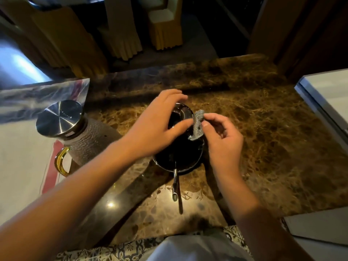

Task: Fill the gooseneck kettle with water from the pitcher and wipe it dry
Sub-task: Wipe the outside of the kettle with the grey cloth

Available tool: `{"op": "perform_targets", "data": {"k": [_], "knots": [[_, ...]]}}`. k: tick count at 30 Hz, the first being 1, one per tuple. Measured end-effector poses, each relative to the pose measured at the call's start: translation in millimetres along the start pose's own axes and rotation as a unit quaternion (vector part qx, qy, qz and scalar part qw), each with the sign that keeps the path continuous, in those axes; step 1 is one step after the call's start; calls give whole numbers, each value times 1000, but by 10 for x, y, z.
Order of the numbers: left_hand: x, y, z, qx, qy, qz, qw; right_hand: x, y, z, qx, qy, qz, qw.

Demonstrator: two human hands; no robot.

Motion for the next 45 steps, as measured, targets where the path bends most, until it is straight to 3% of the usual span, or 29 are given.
{"op": "perform_targets", "data": {"k": [4, 7, 13, 17, 22, 29, 35, 39, 45], "knots": [[0, -119, -85, -35, 21, -2, 999, -294, -159, -186, 109, -64, -7, 992], [6, -116, -71, -49, 19, 7, 999, -473, -99, -226, 175, -42, -81, 980], [-16, -144, -81, -71, 42, 24, 996, -732, 177, -404, 167, -86, -104, 977], [-20, -148, -88, -61, 49, 9, 997, -727, 153, -541, 139, -51, -108, 983], [-19, -138, -96, -71, 41, -28, 996, -366, -131, -365, 243, 23, -62, 968], [-1, -145, -85, -56, 25, -46, 997, -567, -121, 206, 287, -85, -59, 952], [-38, -150, -86, -79, 34, -19, 996, -881, 232, -10, 252, -176, -92, 947], [-29, -148, -75, -88, 25, -27, 995, -797, 324, -321, 238, -149, -102, 954], [81, -130, 50, -56, -12, -73, 996, -377, -8, -321, 282, -24, -94, 955]]}}
Point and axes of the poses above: each hand's wrist, its own z-axis towards the middle knuckle, its own y-axis out of the back of the hand, x = y × z, the point moved 5 cm from there along z, towards the middle knuckle, and after that the axes turned 15 degrees about z, right-handed, at the moved point
